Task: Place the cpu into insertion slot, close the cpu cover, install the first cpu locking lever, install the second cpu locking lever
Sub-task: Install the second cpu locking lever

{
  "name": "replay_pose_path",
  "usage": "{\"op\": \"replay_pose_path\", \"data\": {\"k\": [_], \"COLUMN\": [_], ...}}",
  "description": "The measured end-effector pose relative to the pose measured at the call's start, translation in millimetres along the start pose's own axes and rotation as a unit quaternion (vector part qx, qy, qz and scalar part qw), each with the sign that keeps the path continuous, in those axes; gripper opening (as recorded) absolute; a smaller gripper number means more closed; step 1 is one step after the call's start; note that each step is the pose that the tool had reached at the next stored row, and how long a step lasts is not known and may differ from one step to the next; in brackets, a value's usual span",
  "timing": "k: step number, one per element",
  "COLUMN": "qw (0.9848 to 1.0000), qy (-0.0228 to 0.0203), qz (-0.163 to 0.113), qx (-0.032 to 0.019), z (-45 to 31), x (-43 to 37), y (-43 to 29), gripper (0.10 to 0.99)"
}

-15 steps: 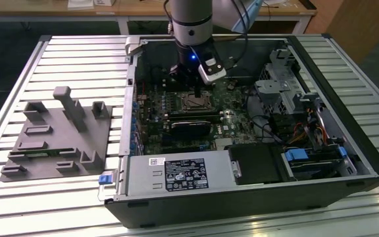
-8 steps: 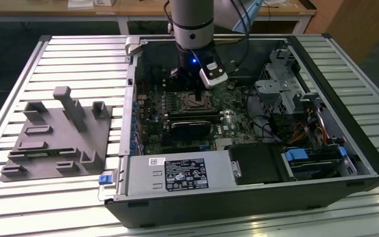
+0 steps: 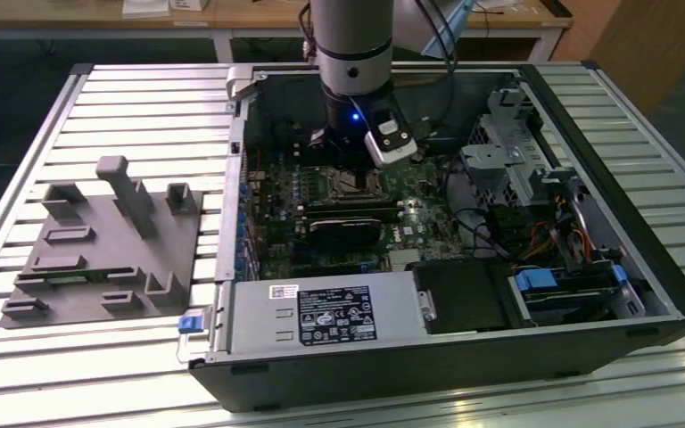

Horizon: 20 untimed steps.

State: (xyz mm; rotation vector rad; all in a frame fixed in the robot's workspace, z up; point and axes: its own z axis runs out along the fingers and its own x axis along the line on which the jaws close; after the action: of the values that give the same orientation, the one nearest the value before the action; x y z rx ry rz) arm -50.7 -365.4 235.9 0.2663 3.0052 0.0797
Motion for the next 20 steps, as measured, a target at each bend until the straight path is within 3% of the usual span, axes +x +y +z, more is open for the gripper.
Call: {"op": "replay_pose_path", "data": {"k": [10,11,14,15,20], "qw": [1.0,1.0,0.9994,0.9992,0.9991], "qy": [0.0017,0.0068,0.0334,0.0402,0.0427], "qz": [0.0,0.0,0.001,0.002,0.002], "qx": [0.0004,0.0012,0.006,0.0073,0.0076], "z": [-0.1,0.1,0.6,0.7,1.1], "x": [-0.8,-0.9,-1.7,-1.8,-1.7], "y": [-3.6,-3.6,-3.5,-3.5,-3.6], "gripper": [0.106,0.106,0.106,0.106,0.106]}}
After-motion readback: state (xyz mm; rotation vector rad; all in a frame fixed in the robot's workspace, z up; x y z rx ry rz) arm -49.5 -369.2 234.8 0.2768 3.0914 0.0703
